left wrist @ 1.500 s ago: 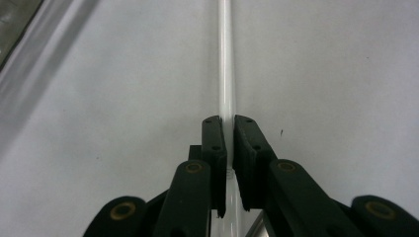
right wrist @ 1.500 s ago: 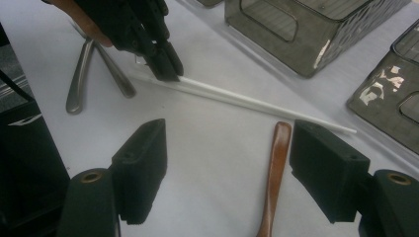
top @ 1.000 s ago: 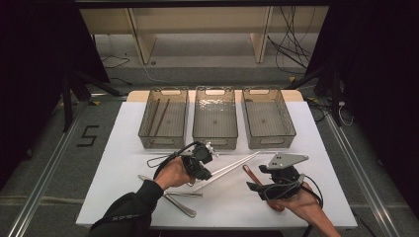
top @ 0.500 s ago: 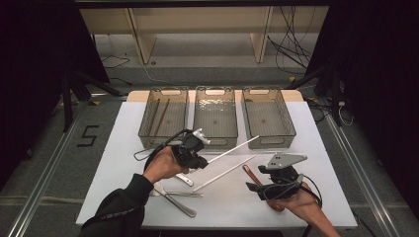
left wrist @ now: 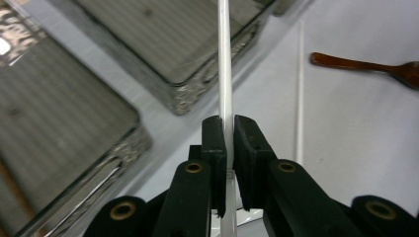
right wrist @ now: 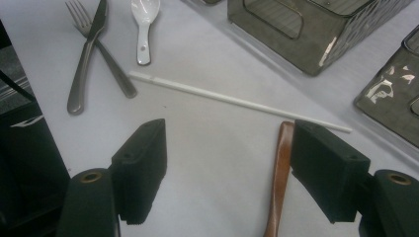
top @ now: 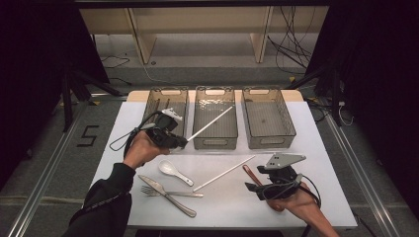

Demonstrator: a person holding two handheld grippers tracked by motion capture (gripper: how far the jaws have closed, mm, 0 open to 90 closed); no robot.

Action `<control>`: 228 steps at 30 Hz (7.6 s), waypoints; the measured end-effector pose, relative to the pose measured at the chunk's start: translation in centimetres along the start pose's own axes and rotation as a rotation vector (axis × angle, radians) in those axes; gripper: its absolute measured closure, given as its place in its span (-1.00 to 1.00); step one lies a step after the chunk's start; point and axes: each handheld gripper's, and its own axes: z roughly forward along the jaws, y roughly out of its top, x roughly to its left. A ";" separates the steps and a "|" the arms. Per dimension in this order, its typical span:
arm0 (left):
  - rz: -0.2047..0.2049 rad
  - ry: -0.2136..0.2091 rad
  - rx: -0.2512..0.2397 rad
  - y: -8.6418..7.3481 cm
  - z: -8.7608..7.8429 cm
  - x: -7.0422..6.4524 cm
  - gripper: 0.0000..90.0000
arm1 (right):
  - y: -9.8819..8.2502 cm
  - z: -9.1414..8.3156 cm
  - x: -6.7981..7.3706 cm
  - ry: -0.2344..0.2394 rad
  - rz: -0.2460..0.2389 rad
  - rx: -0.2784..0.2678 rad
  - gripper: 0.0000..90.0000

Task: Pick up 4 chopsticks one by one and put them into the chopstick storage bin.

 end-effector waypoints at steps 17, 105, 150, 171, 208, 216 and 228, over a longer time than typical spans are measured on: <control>-0.154 0.076 -0.062 -1.0 -1.3 5.2 0.85 | 0.1 0.0 0.0 0.002 -0.001 -0.002 -0.30; -0.152 0.029 -0.111 -0.8 -0.3 1.2 -0.45 | 0.1 -0.1 -0.1 -0.002 -0.001 -0.016 -0.30; 0.120 -0.044 0.247 -1.7 8.2 -7.1 -0.46 | 0.1 -0.3 0.0 0.001 -0.005 -0.020 -0.30; 0.163 -0.077 0.312 -2.5 10.9 -8.4 0.08 | 0.1 -0.3 0.1 0.003 -0.006 -0.019 -0.30; 0.240 -0.077 0.350 -2.5 11.8 -9.3 0.83 | 0.2 -0.3 0.1 0.005 -0.009 -0.015 -0.30; 0.235 -0.094 0.339 -2.5 11.7 -9.0 0.85 | 0.2 -0.3 0.1 0.004 -0.009 -0.014 -0.30; 0.233 -0.116 0.297 -2.0 10.7 -8.7 0.86 | 0.1 -0.3 0.0 0.003 -0.006 -0.018 -0.30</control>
